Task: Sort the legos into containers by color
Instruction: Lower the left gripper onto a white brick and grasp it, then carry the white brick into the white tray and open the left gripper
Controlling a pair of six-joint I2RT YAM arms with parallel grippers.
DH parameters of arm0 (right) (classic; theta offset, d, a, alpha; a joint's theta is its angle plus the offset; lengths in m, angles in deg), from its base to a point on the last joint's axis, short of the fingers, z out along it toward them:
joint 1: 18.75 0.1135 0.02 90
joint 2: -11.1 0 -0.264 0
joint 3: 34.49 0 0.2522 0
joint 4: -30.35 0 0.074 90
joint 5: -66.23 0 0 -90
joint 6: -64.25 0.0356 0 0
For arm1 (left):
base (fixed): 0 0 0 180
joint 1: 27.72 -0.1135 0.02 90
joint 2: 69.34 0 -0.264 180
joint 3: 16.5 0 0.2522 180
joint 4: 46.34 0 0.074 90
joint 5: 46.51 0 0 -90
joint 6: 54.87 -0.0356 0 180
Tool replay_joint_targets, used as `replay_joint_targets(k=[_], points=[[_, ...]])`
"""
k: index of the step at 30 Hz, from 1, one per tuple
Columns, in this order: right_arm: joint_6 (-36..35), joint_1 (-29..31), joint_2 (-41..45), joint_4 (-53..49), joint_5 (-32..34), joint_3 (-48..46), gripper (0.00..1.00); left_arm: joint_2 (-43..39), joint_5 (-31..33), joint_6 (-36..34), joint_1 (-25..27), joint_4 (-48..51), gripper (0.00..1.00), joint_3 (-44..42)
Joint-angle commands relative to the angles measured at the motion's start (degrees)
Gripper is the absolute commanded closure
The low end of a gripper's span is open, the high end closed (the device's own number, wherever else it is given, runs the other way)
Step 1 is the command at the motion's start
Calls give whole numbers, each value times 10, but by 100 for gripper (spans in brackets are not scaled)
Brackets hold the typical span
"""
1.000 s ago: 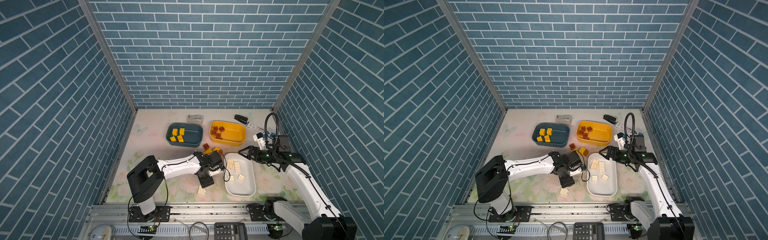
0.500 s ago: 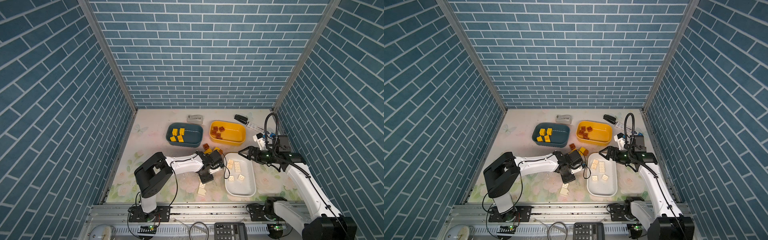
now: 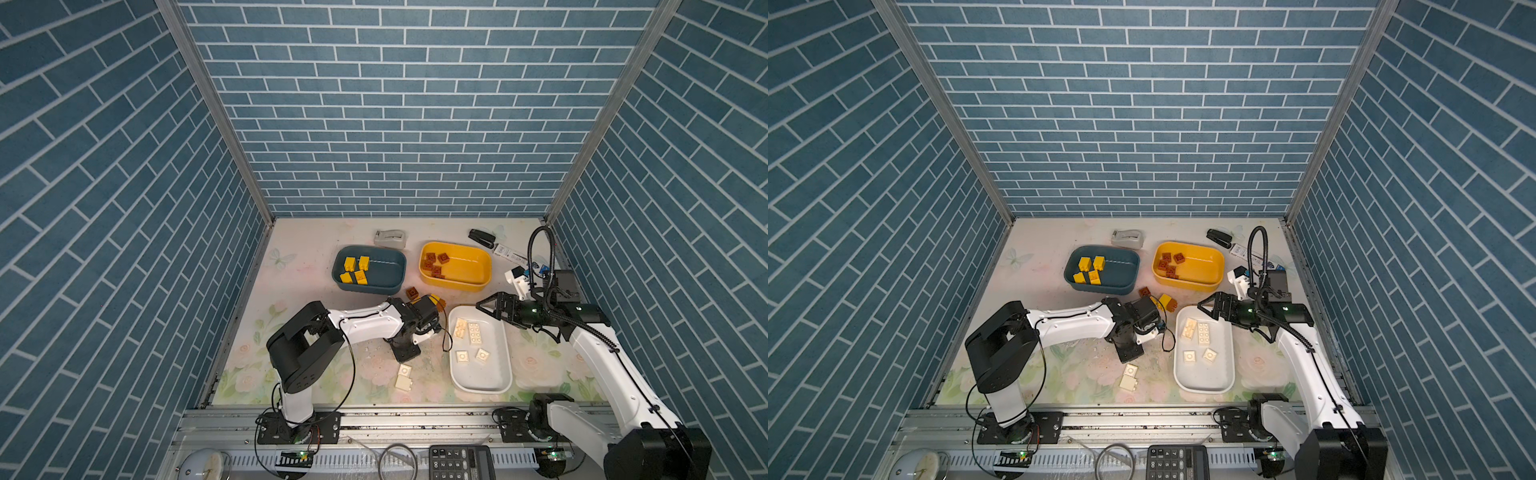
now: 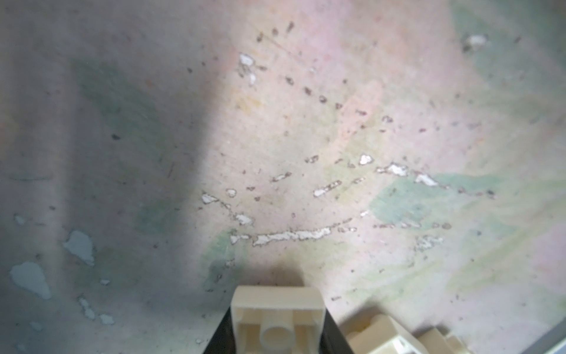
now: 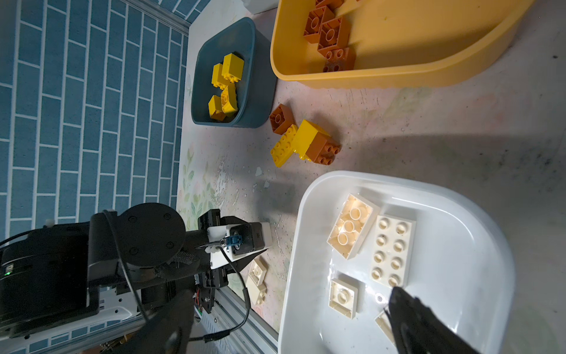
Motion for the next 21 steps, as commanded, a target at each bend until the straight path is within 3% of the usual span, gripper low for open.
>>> replay_joint_targets(k=[1,7,13,21], points=[[-23,1,-5,-11,2,6,1,-7,-7,0,-8,26,68,15],[-35,-1,-10,-23,20,21,1,-18,-42,30,-12,66,69,87],[-57,-26,-11,-41,26,40,1,-19,-130,132,-11,49,69,192],[-65,-55,-13,-44,38,52,1,44,-173,219,44,29,68,298]])
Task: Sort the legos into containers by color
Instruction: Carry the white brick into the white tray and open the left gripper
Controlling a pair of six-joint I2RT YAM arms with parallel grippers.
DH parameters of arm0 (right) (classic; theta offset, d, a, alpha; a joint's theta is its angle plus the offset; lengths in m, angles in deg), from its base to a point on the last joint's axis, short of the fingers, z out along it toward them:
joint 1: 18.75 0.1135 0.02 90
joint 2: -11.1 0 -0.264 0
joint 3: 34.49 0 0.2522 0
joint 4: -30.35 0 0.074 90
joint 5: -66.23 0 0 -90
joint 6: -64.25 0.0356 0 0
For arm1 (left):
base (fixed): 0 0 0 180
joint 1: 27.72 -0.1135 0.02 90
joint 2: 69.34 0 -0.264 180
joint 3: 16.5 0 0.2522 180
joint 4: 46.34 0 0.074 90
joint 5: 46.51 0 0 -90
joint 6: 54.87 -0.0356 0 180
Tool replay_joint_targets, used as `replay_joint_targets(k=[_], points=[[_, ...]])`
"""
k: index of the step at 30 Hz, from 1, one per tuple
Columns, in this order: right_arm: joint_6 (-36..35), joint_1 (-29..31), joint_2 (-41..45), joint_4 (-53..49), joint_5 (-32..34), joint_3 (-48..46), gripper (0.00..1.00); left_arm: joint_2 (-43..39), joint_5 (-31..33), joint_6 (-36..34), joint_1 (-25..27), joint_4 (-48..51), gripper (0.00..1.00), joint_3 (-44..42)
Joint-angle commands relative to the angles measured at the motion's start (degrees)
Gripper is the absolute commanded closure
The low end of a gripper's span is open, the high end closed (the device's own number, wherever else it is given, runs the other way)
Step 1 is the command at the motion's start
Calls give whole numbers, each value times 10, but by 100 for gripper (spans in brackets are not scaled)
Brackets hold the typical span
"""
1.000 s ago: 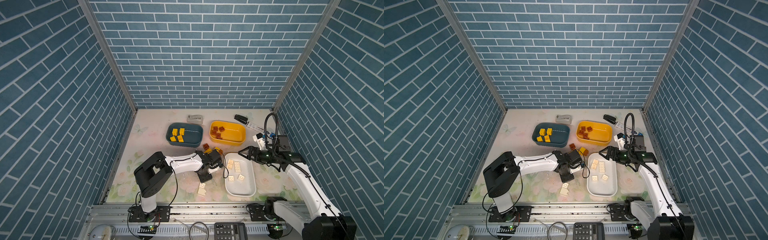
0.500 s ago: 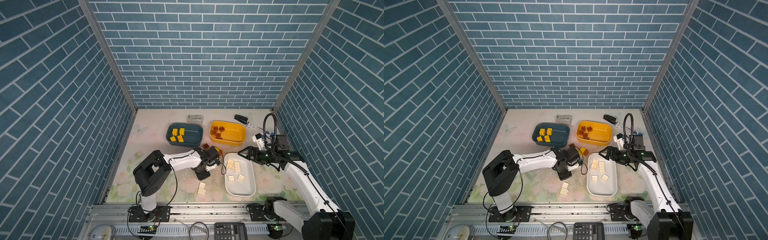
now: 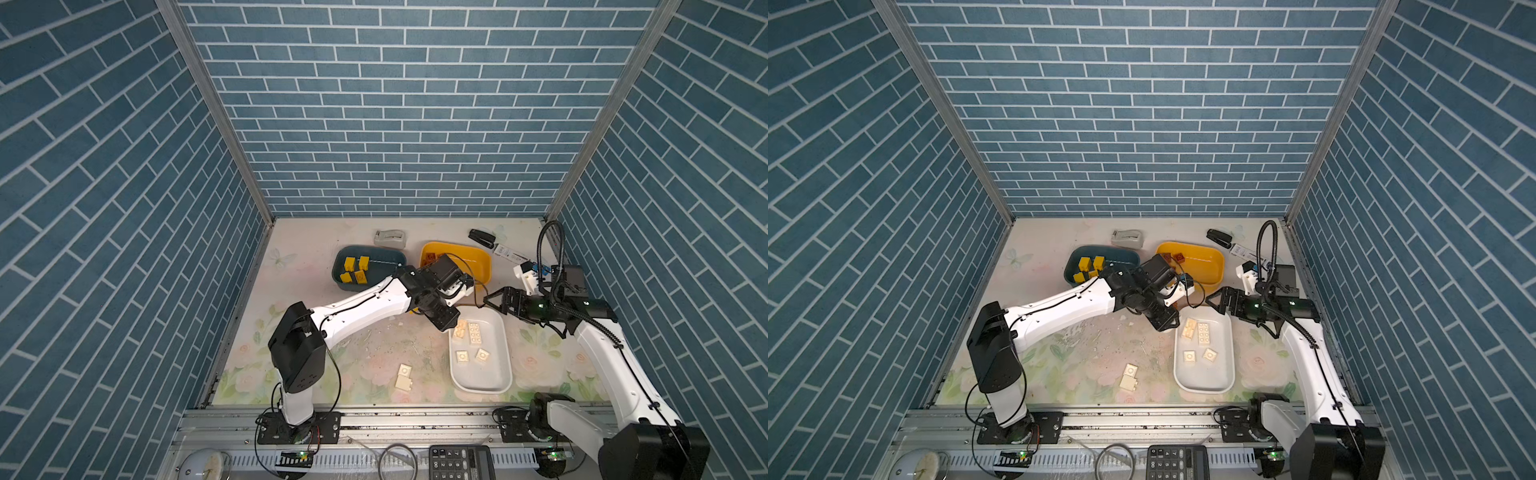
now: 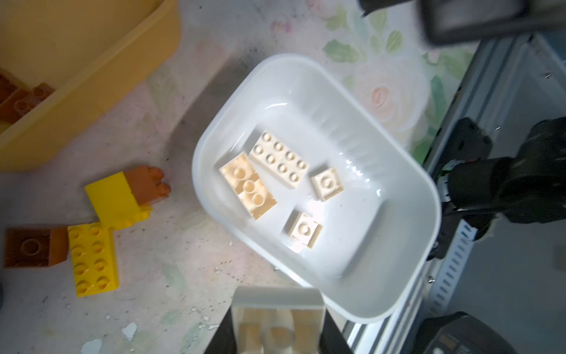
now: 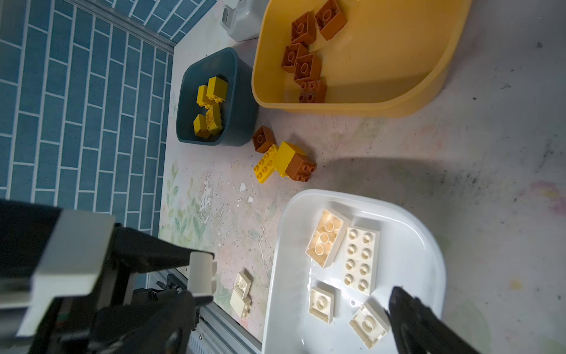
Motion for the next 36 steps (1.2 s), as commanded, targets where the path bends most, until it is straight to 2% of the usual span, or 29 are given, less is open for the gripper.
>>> replay_joint_targets(k=[1,9,20,26,31,36], points=[[-25,-10,0,-16,14,15,1,37,-30,47,29,-5,69,18],[-28,-28,8,-14,21,11,1,88,-19,36,80,-22,69,37],[-36,-32,10,-25,25,11,1,145,102,-87,96,-2,68,64],[-44,-33,3,-33,27,18,1,150,134,-136,97,0,60,64],[-47,-33,-2,-35,27,24,1,147,131,-140,96,7,44,70],[-48,-33,-6,-36,20,27,1,122,132,-140,95,27,38,71]])
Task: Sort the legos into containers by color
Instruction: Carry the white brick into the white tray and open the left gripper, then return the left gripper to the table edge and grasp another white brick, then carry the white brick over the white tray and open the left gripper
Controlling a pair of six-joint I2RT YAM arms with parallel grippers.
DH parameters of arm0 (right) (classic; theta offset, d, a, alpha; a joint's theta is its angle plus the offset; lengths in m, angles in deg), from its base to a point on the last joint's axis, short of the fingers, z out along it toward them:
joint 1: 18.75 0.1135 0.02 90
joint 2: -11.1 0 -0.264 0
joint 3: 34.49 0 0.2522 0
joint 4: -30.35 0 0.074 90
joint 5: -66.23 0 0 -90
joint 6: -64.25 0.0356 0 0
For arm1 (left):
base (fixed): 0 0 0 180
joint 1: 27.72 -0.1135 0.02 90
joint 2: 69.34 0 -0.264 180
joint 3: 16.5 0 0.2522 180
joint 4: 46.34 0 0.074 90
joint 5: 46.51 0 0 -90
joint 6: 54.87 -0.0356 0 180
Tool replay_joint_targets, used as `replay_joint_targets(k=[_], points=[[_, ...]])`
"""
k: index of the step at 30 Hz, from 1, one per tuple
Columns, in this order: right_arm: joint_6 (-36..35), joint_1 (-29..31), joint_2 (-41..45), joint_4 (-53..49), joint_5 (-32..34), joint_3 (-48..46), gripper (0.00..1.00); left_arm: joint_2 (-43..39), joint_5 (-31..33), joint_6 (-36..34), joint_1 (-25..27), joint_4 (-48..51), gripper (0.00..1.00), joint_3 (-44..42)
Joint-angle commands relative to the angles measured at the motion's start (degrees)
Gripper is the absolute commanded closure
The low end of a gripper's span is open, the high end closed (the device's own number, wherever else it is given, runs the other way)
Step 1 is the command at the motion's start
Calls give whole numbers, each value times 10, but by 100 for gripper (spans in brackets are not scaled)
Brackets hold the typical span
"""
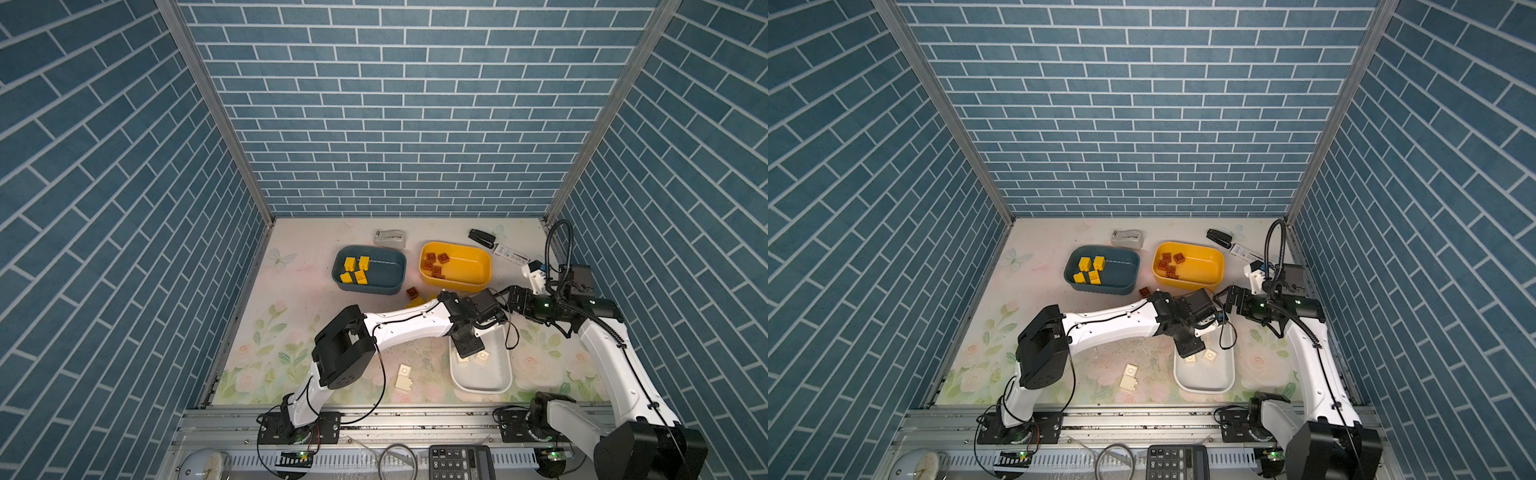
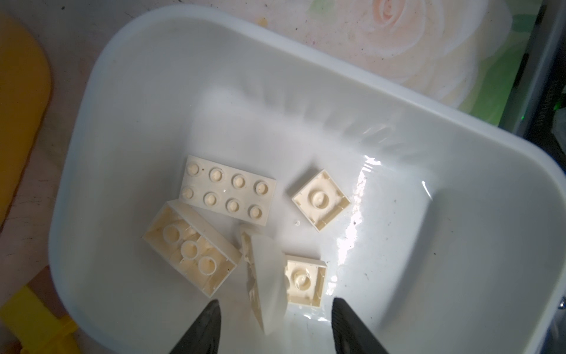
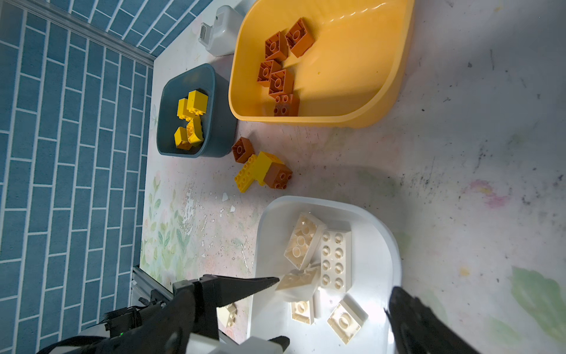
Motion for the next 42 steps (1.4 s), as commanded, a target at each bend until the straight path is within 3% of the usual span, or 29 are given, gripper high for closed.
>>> replay_joint_targets(k=[1,12,22,31,36,42], points=[[-28,-1,-5,-16,-5,17,1,-29,3,-6,-1,38,37,10],[-12,-1,1,2,-48,-4,1,-182,-12,108,-19,98,29,-131],[24,6,28,20,-75,-36,1,-285,7,299,-44,52,28,-332],[85,57,68,47,-83,-65,1,-255,-29,414,-65,-50,29,-398],[97,83,87,38,-69,-78,1,-224,-45,425,-65,-63,31,-394],[90,88,93,22,-64,-82,1,-215,-18,435,-65,-38,37,-407]])
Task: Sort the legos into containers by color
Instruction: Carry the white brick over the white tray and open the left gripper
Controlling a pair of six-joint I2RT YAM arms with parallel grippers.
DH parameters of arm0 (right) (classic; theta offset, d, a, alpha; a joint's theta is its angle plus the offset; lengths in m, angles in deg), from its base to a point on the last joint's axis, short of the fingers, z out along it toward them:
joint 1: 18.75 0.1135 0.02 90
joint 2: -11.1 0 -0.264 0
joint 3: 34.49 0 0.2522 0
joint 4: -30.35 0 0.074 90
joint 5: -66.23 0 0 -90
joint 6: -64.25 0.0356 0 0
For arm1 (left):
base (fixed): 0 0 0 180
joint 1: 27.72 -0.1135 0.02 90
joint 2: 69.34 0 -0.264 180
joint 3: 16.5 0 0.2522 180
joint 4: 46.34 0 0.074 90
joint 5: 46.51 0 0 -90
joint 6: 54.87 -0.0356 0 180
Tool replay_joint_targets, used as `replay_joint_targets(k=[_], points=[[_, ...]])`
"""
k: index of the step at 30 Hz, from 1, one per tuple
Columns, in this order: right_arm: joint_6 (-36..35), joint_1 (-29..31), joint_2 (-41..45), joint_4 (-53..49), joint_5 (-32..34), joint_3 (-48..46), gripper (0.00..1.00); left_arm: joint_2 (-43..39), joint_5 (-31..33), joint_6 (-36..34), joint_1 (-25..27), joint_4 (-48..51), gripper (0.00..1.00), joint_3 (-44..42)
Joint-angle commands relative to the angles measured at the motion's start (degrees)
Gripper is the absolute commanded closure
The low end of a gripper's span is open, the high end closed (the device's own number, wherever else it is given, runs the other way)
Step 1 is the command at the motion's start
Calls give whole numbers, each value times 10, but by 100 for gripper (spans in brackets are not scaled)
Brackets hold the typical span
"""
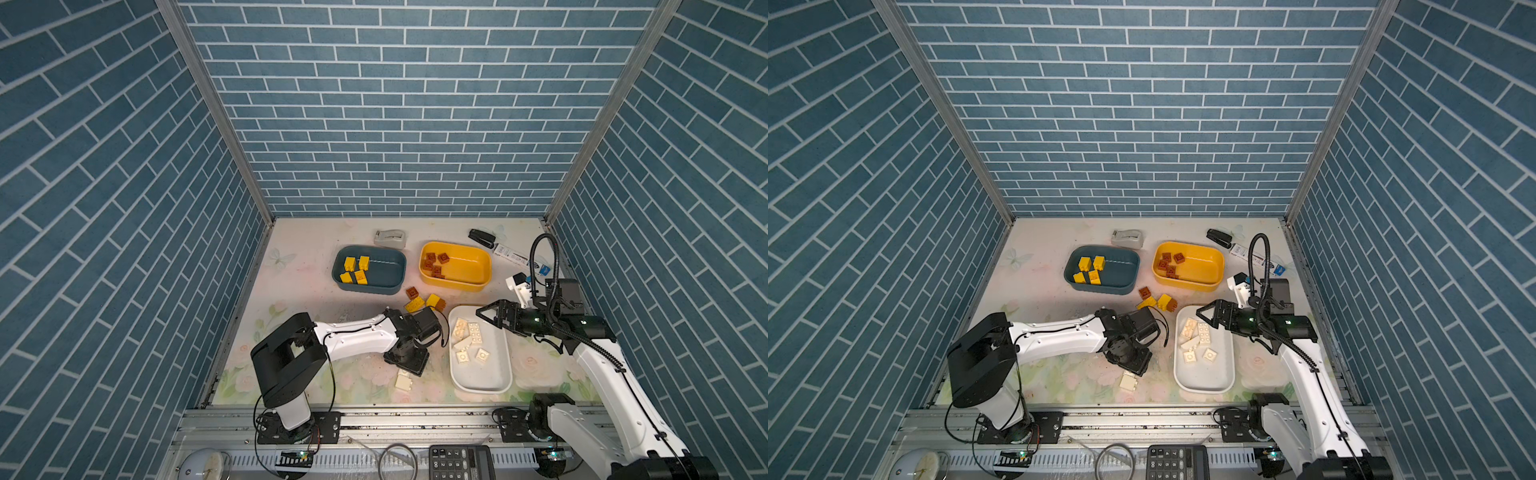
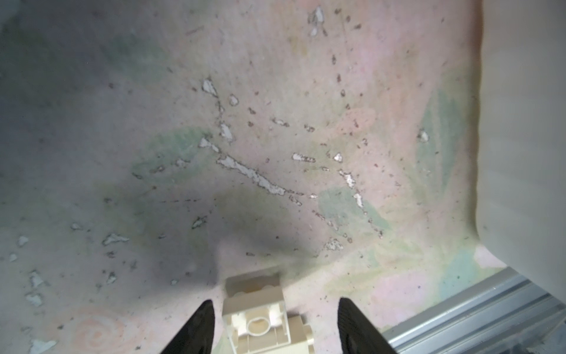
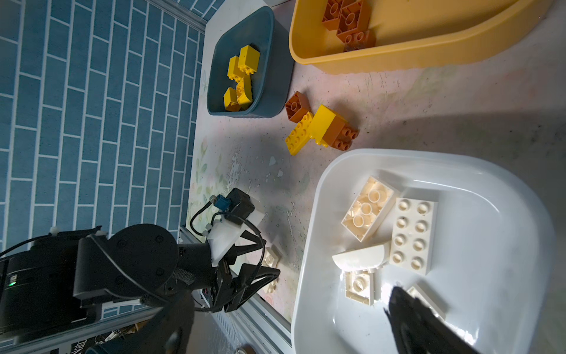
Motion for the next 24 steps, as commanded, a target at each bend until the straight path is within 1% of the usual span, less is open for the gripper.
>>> replay_joint_targets(k=[1,3,11,16,18,21,24], points=[[5,2,6,-18,5,-5,1,3,14,19,-1,14,38,-15],[2,2,4,-19,4,-5,1,1,11,29,0,7,42,-24],[-11,3,-12,-19,3,-1,1,8,4,42,7,-4,49,-41],[-20,2,-26,-23,3,10,1,15,0,41,9,-7,66,-36],[-23,2,-27,-25,6,13,1,9,4,38,8,3,70,-32],[-25,2,-31,-25,9,15,1,-5,16,22,8,30,71,-10],[-31,2,-39,-25,14,22,1,-13,22,-2,4,59,71,35]])
